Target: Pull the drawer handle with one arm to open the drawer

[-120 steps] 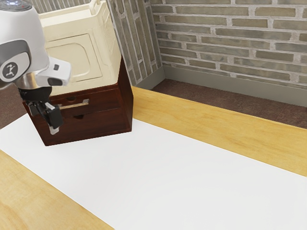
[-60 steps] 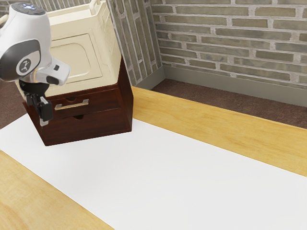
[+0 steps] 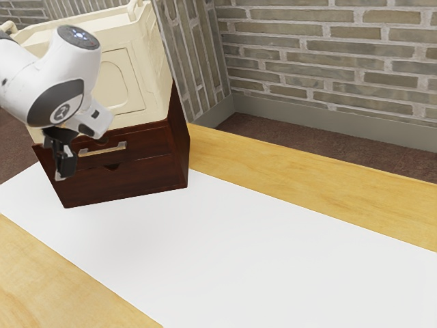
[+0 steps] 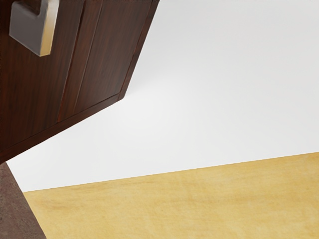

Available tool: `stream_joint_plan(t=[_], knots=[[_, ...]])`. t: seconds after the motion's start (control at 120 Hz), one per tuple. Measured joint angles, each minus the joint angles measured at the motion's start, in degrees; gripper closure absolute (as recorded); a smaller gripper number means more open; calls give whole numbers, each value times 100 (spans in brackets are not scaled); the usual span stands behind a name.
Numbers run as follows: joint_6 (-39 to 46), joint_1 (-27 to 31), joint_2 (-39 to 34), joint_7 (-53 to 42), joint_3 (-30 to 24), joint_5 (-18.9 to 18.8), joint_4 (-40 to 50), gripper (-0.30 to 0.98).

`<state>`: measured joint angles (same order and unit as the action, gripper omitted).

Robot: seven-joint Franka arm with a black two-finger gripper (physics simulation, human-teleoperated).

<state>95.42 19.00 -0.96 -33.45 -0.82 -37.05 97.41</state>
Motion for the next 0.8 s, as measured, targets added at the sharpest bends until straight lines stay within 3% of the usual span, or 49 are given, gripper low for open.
stream_joint_plan(t=[0.575, 0.8], knots=[[1246, -149, -84, -220, 20, -97, 657, 0], [1434, -326, -295, -315, 145, -338, 840, 0]])
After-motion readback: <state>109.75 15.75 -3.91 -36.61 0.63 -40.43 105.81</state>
